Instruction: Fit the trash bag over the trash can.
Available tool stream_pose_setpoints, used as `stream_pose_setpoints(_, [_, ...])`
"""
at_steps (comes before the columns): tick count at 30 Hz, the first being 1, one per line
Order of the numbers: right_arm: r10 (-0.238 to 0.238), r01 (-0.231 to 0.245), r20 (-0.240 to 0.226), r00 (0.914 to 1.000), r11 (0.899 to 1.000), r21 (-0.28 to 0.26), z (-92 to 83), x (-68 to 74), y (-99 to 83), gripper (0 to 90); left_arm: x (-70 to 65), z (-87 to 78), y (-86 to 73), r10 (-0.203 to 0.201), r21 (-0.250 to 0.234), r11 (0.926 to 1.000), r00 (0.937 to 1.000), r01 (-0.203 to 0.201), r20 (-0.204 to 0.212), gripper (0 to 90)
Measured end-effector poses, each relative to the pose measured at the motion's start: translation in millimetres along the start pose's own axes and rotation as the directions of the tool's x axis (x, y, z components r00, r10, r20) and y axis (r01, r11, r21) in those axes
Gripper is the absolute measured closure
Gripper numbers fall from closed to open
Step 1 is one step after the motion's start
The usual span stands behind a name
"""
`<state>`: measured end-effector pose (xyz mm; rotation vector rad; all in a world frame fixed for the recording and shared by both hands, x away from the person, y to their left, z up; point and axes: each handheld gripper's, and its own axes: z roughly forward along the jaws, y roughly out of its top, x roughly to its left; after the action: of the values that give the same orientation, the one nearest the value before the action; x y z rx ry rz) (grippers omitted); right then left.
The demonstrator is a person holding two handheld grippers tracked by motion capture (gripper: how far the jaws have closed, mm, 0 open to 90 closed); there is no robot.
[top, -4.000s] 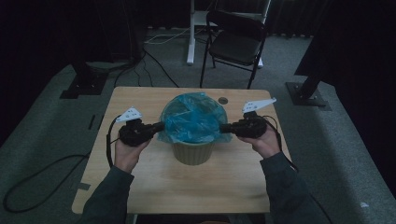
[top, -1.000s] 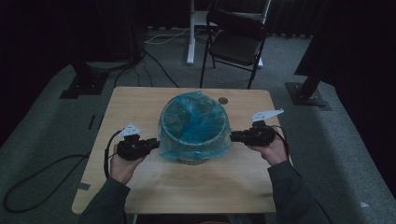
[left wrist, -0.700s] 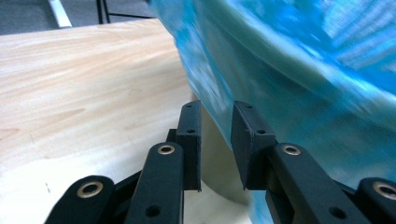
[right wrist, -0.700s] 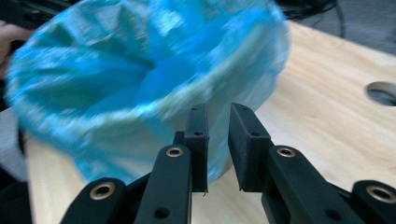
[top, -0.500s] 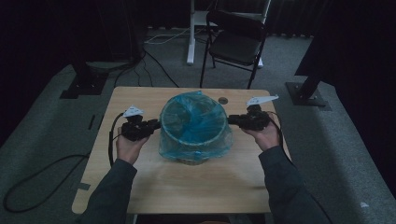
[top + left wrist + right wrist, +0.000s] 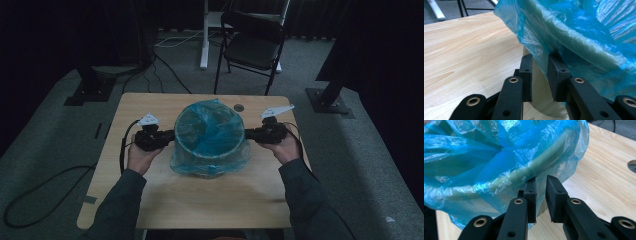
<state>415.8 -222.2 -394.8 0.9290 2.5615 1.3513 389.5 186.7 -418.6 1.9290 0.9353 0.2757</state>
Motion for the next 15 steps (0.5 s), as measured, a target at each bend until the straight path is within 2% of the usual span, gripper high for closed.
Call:
stream_pose_setpoints(5, [0.003, -0.003, -0.039, 0.9993, 1.0, -0.011, -7.8, 4.5, -9.3, 80.4, -6.8, -3.2, -3.7, 0.029, 0.001, 0.9996, 0.9993, -0.029, 0.022, 75.2])
stream_pose_setpoints(9, [-0.029, 0.029, -0.065, 0.9975, 1.0, -0.001, -13.4, 12.9, -13.9, 81.7, -13.6, -5.9, -7.7, 0.064, -0.006, 0.9979, 0.9977, -0.064, 0.02, 78.8])
stream_pose_setpoints(15, [-0.088, 0.09, -0.115, 0.9895, 0.996, 0.019, -21.2, 24.0, -19.5, 83.2, -13.7, -11.0, -12.5, 0.085, -0.027, 0.9962, 0.9942, -0.083, 0.067, 78.0])
